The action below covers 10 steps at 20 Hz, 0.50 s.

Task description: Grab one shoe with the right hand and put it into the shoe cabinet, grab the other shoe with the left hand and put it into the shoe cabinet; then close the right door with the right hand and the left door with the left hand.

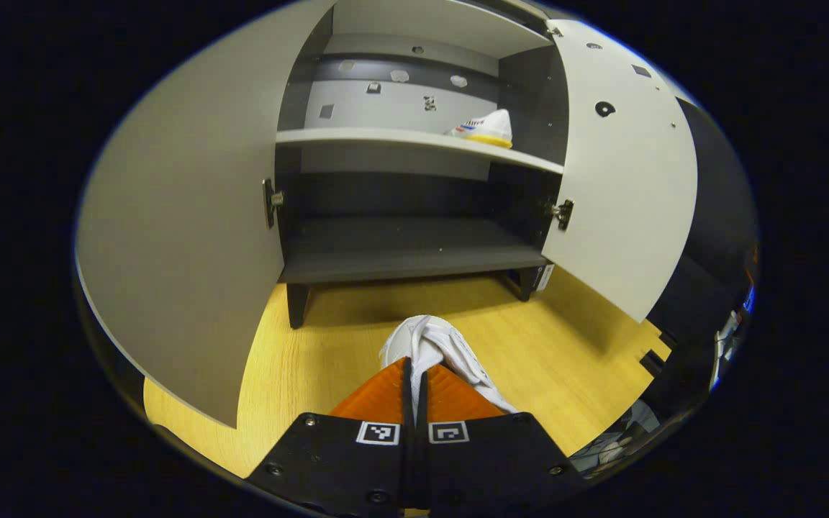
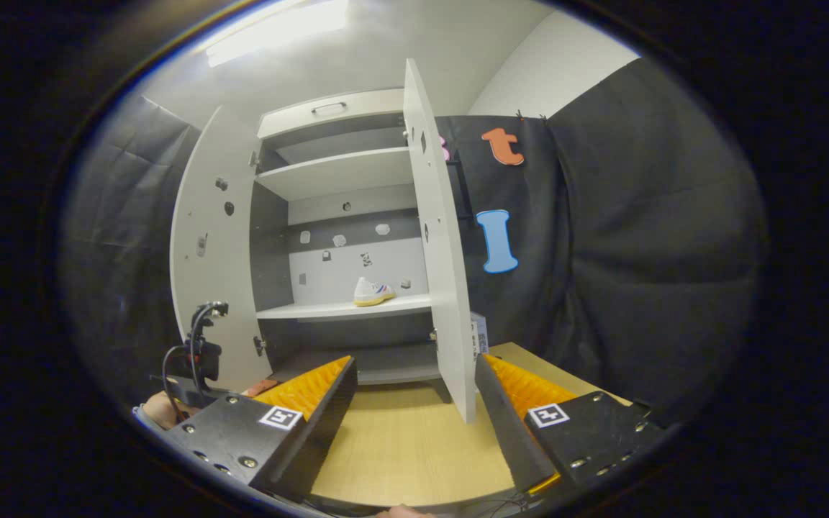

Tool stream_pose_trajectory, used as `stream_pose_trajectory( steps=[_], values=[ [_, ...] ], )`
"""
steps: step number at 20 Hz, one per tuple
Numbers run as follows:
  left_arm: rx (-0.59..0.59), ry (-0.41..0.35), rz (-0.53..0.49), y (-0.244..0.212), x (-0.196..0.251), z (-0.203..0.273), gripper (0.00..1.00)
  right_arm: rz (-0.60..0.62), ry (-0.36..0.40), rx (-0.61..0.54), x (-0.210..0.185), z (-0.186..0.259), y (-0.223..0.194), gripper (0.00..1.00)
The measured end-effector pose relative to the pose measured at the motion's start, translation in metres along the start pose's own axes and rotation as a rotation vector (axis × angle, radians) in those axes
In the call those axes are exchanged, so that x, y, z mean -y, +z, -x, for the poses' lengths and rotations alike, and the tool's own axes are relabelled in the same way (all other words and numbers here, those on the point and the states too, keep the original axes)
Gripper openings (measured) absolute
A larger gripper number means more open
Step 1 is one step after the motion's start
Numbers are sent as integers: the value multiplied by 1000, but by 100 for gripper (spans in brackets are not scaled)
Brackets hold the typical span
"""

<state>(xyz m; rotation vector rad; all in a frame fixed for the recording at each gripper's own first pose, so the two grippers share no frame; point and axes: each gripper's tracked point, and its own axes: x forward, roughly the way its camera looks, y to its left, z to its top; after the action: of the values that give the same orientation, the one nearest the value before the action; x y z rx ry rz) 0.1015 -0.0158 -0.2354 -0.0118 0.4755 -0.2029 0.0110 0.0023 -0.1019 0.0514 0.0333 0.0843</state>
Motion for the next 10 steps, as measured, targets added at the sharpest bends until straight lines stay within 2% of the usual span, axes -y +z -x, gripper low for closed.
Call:
stream_pose_trajectory(
  steps=[5, 10],
  values=[
    [110, 9, 5, 49, 7, 12, 0, -7, 7, 7, 2, 5, -4, 98],
    [227, 9, 25, 126, 14, 15, 0, -10, 2, 22, 5, 11, 1, 98]
  ],
)
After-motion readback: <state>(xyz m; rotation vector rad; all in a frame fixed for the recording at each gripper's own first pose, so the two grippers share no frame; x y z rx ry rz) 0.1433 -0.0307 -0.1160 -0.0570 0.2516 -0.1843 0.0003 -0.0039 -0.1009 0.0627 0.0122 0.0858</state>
